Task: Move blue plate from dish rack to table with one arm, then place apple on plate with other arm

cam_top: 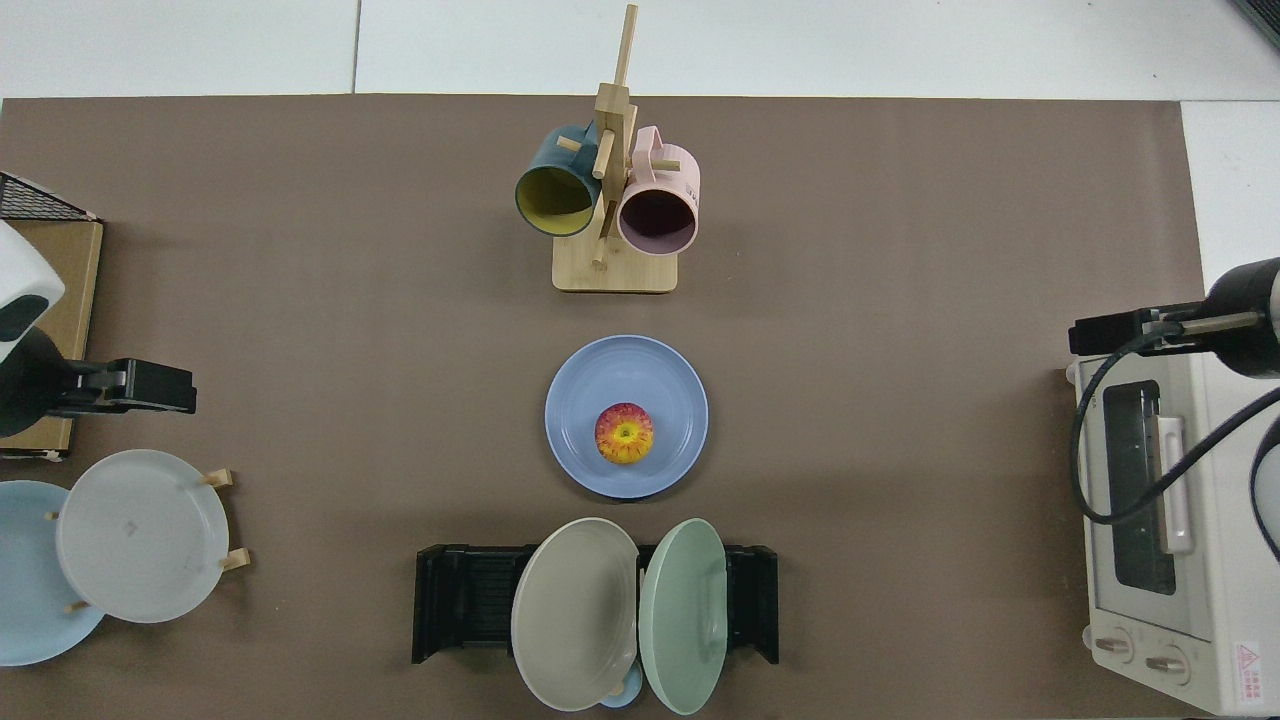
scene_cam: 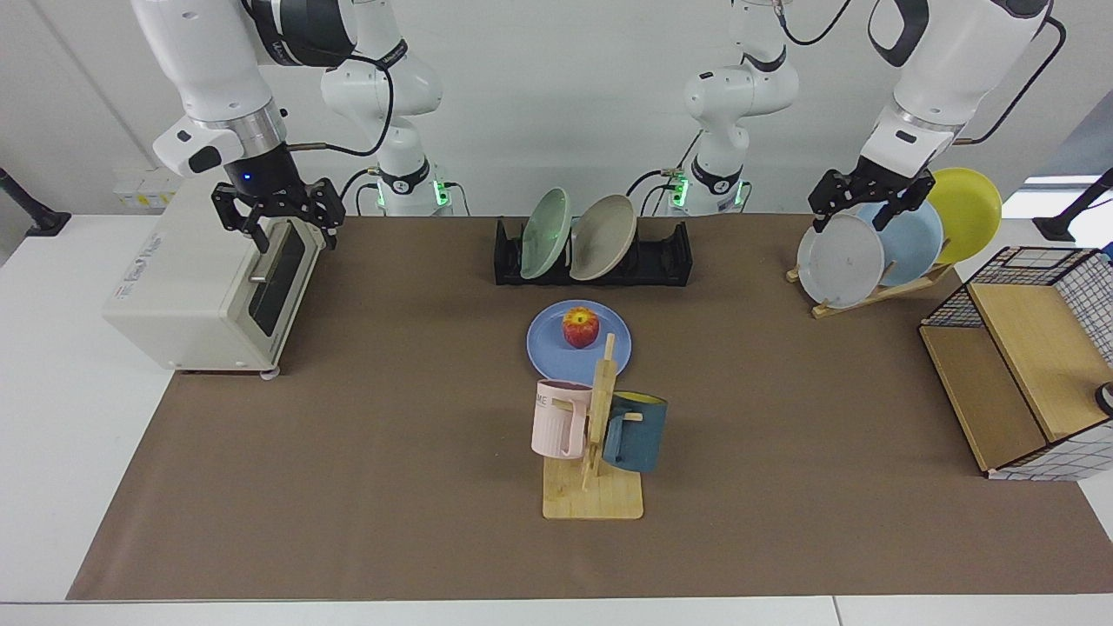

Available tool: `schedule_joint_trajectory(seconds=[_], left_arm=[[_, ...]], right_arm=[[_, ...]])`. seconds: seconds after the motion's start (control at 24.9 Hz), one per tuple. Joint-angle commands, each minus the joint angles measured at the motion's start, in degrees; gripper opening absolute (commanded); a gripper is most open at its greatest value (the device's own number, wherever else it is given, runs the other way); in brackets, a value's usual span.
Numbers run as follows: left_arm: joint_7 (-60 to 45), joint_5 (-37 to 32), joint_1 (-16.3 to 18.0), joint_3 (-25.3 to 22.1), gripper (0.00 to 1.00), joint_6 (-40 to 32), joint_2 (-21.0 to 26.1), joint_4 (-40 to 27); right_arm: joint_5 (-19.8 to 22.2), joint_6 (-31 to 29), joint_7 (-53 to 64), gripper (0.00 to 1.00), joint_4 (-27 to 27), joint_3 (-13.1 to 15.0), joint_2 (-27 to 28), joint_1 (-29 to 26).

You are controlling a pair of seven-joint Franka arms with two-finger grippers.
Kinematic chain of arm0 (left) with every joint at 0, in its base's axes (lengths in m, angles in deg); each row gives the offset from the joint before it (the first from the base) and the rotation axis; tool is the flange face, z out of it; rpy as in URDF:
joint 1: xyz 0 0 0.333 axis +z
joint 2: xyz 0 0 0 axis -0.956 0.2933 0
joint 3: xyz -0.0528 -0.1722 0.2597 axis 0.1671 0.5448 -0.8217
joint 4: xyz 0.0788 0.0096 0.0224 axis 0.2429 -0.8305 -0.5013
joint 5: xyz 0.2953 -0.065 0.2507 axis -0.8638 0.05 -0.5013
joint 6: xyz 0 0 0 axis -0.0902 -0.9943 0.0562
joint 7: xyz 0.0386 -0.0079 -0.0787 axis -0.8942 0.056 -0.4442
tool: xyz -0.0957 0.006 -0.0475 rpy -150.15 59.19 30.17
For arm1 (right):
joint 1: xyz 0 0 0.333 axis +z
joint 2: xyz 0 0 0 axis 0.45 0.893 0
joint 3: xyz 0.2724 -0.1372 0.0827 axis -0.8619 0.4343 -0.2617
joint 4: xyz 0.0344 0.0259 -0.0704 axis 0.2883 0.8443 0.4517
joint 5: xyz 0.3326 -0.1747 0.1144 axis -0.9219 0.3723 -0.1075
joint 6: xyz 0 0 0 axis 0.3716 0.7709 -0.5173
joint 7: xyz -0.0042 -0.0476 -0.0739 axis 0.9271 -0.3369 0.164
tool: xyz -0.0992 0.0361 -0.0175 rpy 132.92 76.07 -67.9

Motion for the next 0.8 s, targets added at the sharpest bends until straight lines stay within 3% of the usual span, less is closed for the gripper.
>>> schedule_joint_trajectory(seconds=[0.0, 0.76], left_arm=[[0.52, 0.18, 0.22, -0.14, 1.00, 0.62, -0.41, -0.71], [0.34, 0.18, 0.14, -0.14, 1.00, 0.70, -0.32, -0.79]], right_arm=[[1.18, 1.37, 0.43, 1.00, -0.43, -0.77, 0.09, 0.43], [1.18, 0.84, -3.88, 1.00, -0.43, -0.51, 1.41, 1.49]])
